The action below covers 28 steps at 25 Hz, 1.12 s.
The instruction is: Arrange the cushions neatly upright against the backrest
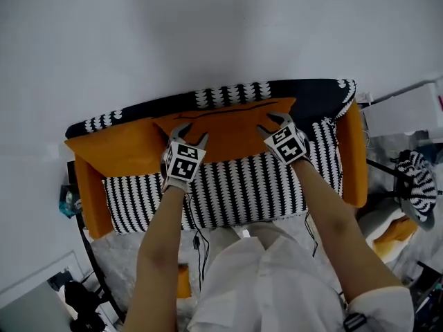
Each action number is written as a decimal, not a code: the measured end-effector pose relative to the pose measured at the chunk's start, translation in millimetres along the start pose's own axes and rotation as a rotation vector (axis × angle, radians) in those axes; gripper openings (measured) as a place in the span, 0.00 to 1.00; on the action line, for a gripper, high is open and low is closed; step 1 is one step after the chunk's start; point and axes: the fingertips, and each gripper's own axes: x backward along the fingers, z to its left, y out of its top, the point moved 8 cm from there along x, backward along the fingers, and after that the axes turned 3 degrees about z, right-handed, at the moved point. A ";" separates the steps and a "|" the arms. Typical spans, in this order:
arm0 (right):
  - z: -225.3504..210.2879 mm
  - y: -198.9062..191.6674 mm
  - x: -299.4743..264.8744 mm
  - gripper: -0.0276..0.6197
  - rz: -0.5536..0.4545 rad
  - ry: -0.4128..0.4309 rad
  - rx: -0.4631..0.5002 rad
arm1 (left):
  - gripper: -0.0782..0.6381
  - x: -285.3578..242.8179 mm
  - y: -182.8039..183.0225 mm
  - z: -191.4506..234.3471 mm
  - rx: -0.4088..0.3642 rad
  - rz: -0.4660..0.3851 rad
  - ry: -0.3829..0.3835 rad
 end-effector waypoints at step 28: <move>141.1 -110.7 258.6 0.06 -0.516 0.024 -0.380 | 0.13 272.6 -95.6 -160.9 0.394 -0.624 0.000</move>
